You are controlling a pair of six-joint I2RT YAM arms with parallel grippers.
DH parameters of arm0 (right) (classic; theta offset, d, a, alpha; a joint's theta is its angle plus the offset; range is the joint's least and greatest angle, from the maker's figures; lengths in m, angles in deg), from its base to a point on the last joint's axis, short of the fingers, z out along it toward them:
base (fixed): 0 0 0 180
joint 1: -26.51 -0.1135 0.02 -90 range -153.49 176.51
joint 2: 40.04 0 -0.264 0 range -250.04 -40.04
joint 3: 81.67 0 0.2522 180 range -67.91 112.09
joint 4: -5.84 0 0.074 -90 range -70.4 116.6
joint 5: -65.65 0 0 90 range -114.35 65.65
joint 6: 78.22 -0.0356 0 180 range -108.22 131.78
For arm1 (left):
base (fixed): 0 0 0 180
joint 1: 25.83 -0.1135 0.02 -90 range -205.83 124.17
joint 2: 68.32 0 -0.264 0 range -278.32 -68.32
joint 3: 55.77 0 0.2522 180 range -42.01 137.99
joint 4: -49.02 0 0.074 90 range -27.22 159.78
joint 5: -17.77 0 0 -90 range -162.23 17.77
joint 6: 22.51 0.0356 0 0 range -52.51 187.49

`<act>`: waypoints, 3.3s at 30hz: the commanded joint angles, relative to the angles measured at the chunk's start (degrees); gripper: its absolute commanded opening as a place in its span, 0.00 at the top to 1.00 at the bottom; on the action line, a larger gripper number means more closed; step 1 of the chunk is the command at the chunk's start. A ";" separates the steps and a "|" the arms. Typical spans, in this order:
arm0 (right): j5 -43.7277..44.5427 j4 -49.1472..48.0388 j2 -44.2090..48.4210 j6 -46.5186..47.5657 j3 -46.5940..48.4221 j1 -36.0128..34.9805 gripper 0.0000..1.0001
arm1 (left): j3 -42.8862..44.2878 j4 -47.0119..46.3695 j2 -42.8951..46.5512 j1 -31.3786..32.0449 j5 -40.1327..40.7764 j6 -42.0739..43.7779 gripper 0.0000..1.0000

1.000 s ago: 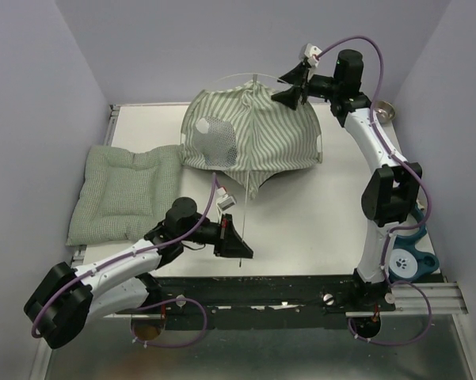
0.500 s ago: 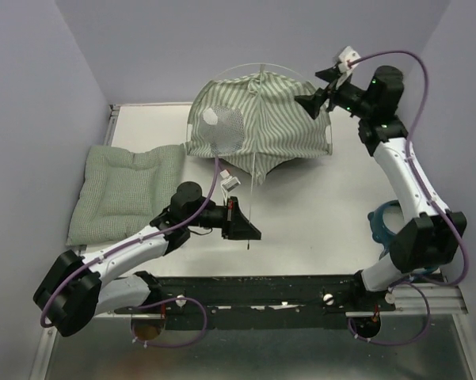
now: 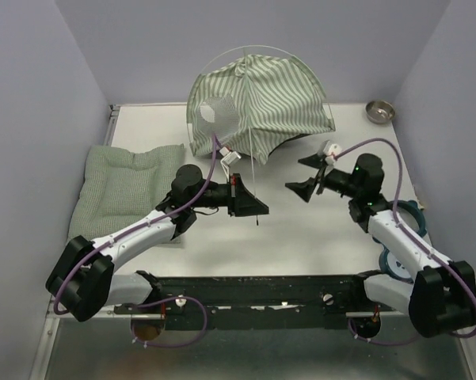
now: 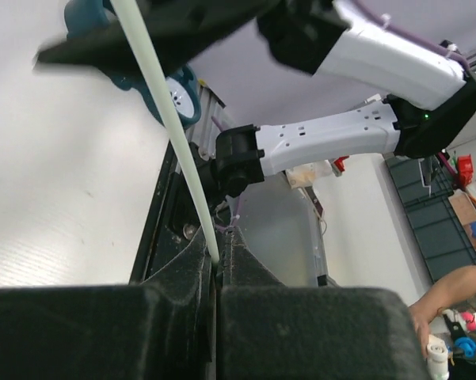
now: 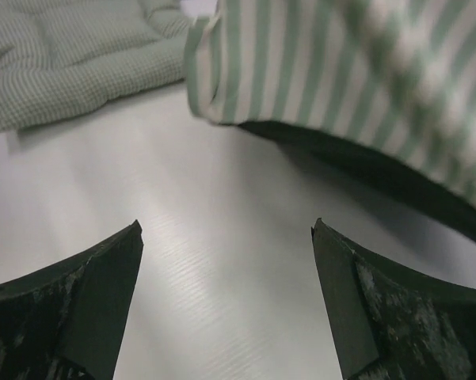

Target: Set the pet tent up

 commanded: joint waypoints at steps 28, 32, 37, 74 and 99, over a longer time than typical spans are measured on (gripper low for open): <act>25.58 -38.55 -24.80 19.78 3.23 -19.53 0.62 | 9.64 -1.51 -2.45 -0.58 1.57 -0.36 1.00; 25.15 -36.17 -24.10 19.69 2.36 -19.53 0.68 | 9.73 -3.35 -2.98 -0.67 1.92 -1.77 1.00; 24.97 -33.19 -23.74 18.02 2.70 -19.53 0.41 | 9.90 -3.97 -3.24 -0.67 1.66 -2.21 1.00; 10.74 -17.62 -6.34 16.88 -11.27 -20.58 0.99 | 27.39 2.09 -14.05 -6.99 16.85 14.05 1.00; 24.89 -24.21 -4.67 46.75 -21.90 -30.69 0.99 | 30.73 4.03 -15.64 -7.88 22.31 7.28 1.00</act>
